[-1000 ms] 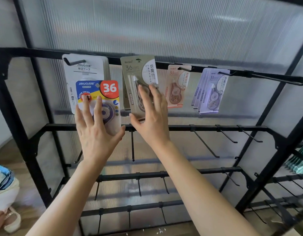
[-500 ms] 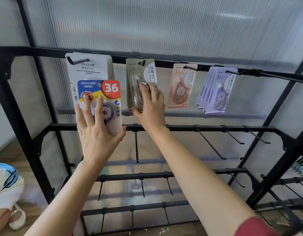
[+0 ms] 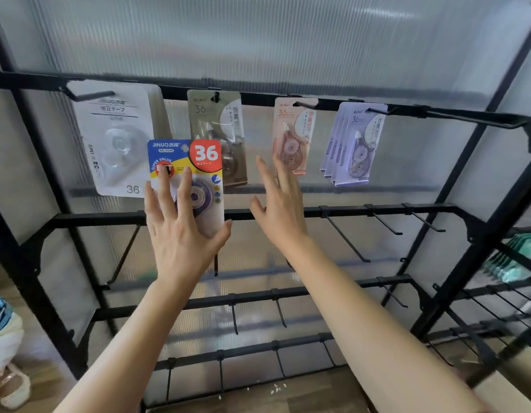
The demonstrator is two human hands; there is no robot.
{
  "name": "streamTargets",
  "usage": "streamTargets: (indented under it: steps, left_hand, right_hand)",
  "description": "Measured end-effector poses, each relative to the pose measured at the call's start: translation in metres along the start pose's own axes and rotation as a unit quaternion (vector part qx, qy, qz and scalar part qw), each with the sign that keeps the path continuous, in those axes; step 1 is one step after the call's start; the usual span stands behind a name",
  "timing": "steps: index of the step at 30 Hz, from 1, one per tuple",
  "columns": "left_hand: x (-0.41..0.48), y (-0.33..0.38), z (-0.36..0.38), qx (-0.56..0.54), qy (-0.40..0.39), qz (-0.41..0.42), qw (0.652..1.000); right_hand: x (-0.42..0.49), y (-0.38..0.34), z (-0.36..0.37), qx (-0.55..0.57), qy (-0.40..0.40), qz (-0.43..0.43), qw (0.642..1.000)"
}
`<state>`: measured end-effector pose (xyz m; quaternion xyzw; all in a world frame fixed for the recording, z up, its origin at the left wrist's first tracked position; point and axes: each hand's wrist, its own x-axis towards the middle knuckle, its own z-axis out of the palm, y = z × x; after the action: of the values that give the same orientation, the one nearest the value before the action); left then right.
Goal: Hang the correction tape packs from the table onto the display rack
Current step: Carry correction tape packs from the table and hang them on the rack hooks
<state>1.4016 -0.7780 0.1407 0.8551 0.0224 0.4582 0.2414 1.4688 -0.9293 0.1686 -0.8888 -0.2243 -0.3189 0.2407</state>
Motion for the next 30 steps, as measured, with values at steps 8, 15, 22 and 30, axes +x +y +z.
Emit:
streamTargets:
  steps: [8,15,22,30]
  left_hand:
    - [-0.021,0.097,0.054,-0.058,-0.049,0.061,0.995]
    - [-0.04,0.192,0.104,-0.087,-0.068,0.081,0.991]
    - [-0.043,0.288,0.146,-0.107,-0.044,0.101,0.988]
    - [-0.037,0.374,0.173,-0.103,-0.031,0.114,0.988]
  right_hand:
    - [-0.068,0.091,-0.07,-0.054,0.007,0.095,0.994]
    - [-0.109,0.182,-0.134,-0.076,0.0,0.16,0.984]
    - [-0.122,0.266,-0.188,-0.084,-0.002,0.162,0.983]
    - [-0.125,0.328,-0.216,-0.096,-0.007,0.144,0.985]
